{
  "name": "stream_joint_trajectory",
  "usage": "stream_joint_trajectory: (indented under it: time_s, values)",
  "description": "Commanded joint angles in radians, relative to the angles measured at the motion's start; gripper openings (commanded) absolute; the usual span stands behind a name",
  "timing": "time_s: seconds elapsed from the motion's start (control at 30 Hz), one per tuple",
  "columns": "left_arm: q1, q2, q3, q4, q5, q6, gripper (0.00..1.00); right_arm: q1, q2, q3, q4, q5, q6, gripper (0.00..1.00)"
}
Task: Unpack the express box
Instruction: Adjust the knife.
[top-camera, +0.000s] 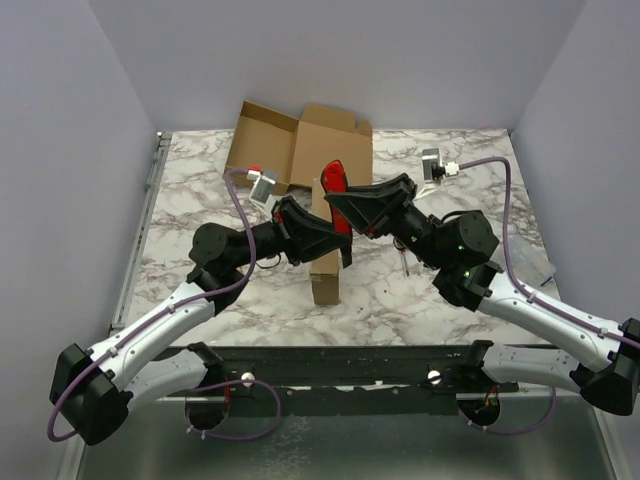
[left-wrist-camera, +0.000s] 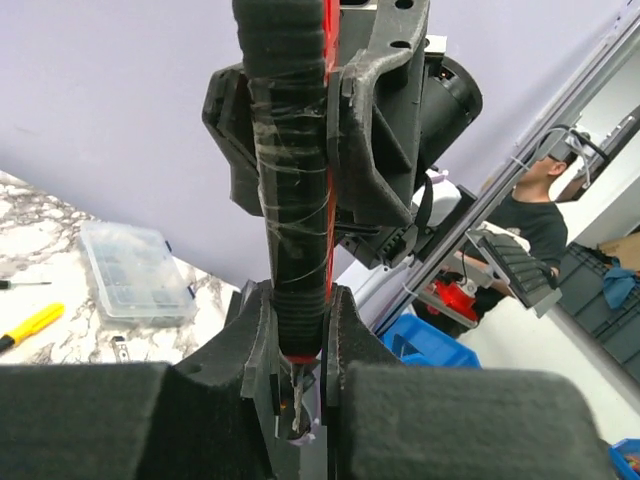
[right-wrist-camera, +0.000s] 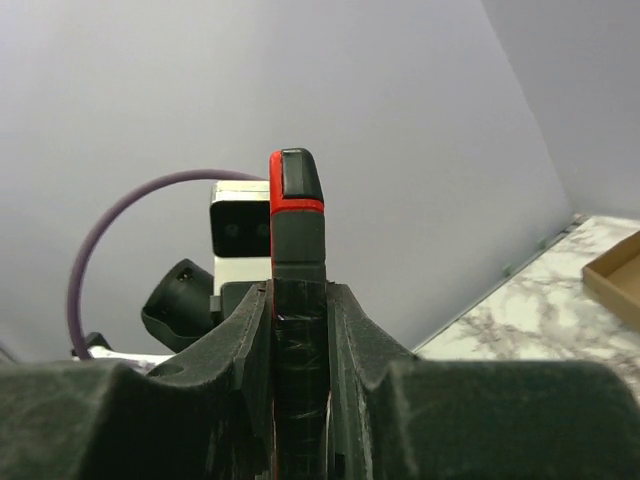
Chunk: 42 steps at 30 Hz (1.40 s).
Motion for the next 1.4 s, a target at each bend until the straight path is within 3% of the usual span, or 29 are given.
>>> stream_joint_trajectory:
  time_s: [0.0,0.07,0.1,0.13,0.17,0.27,0.4,0.6,0.83,0.97,1.07,1.1,1.17,1.2,1.37]
  values:
    - [-0.002,-0.014,0.050,-0.178,-0.069,0.222,0.00,0.001,-0.023,0.022,-0.111,0.000,0.005,0.04]
    - [-0.002,-0.031,0.083,-0.343,-0.143,0.379,0.00,0.001,-0.026,0.064,-0.297,0.039,-0.025,0.27]
    - [-0.002,-0.033,0.107,-0.466,-0.183,0.455,0.00,0.001,-0.022,0.081,-0.379,0.097,-0.033,0.48]
    - [-0.002,-0.033,0.134,-0.552,-0.228,0.523,0.00,0.001,-0.010,0.110,-0.479,0.138,-0.039,0.63]
    - [-0.002,-0.026,0.160,-0.620,-0.260,0.583,0.00,0.001,0.006,0.144,-0.583,0.174,-0.046,0.70]
    - [-0.002,-0.011,0.210,-0.728,-0.302,0.671,0.00,0.001,0.056,0.239,-0.778,0.244,-0.051,0.79]
    - [-0.004,-0.004,0.230,-0.760,-0.306,0.690,0.00,0.019,0.115,0.346,-0.884,0.363,-0.066,0.80]
    - [-0.004,0.003,0.254,-0.826,-0.303,0.704,0.00,0.070,0.208,0.469,-0.932,0.502,-0.147,0.77]
    - [-0.003,-0.006,0.256,-0.843,-0.298,0.722,0.00,0.097,0.282,0.502,-0.922,0.573,-0.107,0.57]
    - [-0.003,-0.010,0.261,-0.847,-0.287,0.735,0.00,0.097,0.285,0.471,-0.886,0.569,-0.082,0.57]
    - [-0.003,-0.007,0.266,-0.855,-0.285,0.746,0.00,0.098,0.271,0.448,-0.865,0.556,-0.081,0.62]
    - [-0.004,-0.007,0.269,-0.858,-0.283,0.748,0.00,0.097,0.259,0.433,-0.855,0.555,-0.078,0.55]
    - [-0.003,-0.009,0.272,-0.861,-0.281,0.751,0.00,0.098,0.227,0.381,-0.825,0.600,-0.041,0.08]
    - [-0.004,-0.010,0.272,-0.860,-0.282,0.749,0.00,0.097,0.211,0.355,-0.822,0.641,0.011,0.01]
    - [-0.004,-0.009,0.275,-0.862,-0.262,0.729,0.00,0.094,0.092,0.163,-0.581,0.562,-0.003,0.00]
